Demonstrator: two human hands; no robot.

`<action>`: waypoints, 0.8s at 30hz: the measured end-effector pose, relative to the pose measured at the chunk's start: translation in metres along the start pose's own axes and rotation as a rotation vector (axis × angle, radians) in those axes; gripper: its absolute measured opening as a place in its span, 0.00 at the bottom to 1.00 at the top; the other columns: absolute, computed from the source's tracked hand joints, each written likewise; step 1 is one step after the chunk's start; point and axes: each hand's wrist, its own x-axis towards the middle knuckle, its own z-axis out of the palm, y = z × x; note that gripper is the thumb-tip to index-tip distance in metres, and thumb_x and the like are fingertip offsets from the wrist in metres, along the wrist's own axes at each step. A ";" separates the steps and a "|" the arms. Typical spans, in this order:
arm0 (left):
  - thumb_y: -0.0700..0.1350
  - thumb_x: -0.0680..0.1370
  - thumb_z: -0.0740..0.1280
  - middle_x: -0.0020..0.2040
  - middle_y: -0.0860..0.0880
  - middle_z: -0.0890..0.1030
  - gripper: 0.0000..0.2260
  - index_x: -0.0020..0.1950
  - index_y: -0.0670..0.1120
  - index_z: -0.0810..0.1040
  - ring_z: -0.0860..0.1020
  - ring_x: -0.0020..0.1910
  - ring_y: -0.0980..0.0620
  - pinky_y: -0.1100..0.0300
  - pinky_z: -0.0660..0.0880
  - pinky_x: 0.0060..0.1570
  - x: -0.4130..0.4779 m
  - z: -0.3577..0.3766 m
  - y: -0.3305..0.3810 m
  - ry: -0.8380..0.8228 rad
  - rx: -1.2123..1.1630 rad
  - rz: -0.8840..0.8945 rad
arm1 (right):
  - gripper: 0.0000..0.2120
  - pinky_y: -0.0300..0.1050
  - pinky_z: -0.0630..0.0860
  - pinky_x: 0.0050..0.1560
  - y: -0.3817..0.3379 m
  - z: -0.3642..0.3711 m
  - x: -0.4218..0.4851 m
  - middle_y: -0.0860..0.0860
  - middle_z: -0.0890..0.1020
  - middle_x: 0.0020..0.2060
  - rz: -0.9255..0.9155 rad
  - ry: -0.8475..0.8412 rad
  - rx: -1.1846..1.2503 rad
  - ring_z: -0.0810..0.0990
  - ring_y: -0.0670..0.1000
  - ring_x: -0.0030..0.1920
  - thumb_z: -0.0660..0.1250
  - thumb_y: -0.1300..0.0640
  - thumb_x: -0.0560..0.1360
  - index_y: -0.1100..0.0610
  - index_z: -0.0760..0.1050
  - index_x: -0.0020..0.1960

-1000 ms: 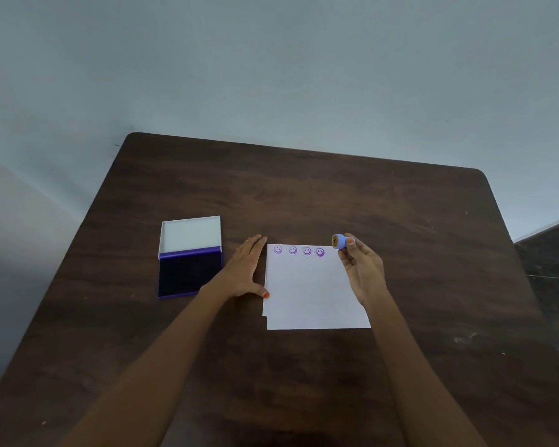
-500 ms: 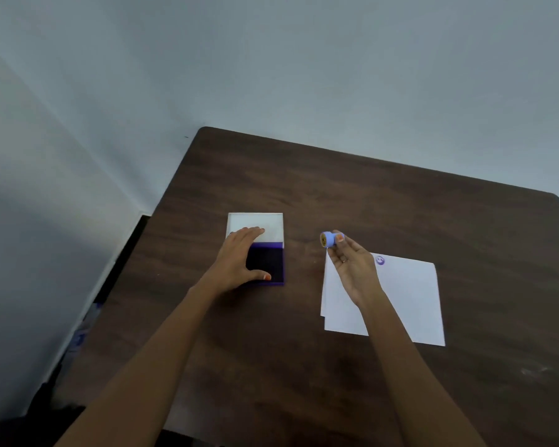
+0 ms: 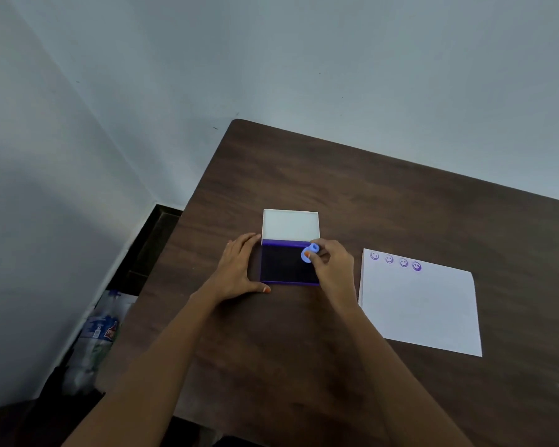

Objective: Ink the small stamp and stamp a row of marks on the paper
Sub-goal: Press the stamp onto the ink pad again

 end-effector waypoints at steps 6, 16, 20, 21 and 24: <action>0.58 0.62 0.75 0.74 0.45 0.57 0.49 0.73 0.50 0.48 0.55 0.72 0.47 0.50 0.43 0.71 0.002 0.003 0.000 0.010 -0.009 0.023 | 0.13 0.40 0.70 0.52 0.002 0.003 -0.002 0.61 0.81 0.53 -0.069 -0.004 -0.095 0.78 0.57 0.52 0.67 0.63 0.72 0.65 0.75 0.55; 0.60 0.63 0.74 0.71 0.45 0.59 0.46 0.73 0.51 0.51 0.55 0.71 0.46 0.49 0.40 0.71 0.004 0.005 0.003 -0.008 0.083 0.051 | 0.12 0.47 0.73 0.56 0.002 0.003 -0.004 0.61 0.80 0.54 -0.083 -0.032 -0.147 0.77 0.57 0.54 0.65 0.62 0.73 0.65 0.75 0.56; 0.59 0.63 0.74 0.70 0.44 0.59 0.46 0.73 0.51 0.52 0.56 0.71 0.46 0.49 0.40 0.71 0.005 0.005 0.004 -0.005 0.082 0.049 | 0.13 0.46 0.72 0.57 0.000 0.004 -0.004 0.61 0.80 0.55 -0.074 -0.043 -0.171 0.76 0.57 0.55 0.65 0.62 0.73 0.65 0.74 0.57; 0.59 0.63 0.74 0.70 0.44 0.60 0.46 0.72 0.51 0.52 0.56 0.70 0.45 0.49 0.40 0.71 0.005 0.005 0.004 -0.002 0.080 0.049 | 0.13 0.45 0.72 0.57 0.000 0.004 -0.003 0.61 0.80 0.55 -0.075 -0.045 -0.177 0.76 0.58 0.55 0.65 0.62 0.73 0.65 0.74 0.57; 0.59 0.62 0.74 0.69 0.43 0.60 0.46 0.72 0.51 0.53 0.56 0.70 0.45 0.49 0.41 0.71 0.005 0.005 0.003 -0.002 0.083 0.052 | 0.13 0.44 0.71 0.56 0.000 0.004 -0.003 0.60 0.80 0.55 -0.084 -0.055 -0.198 0.76 0.57 0.55 0.65 0.62 0.73 0.64 0.74 0.57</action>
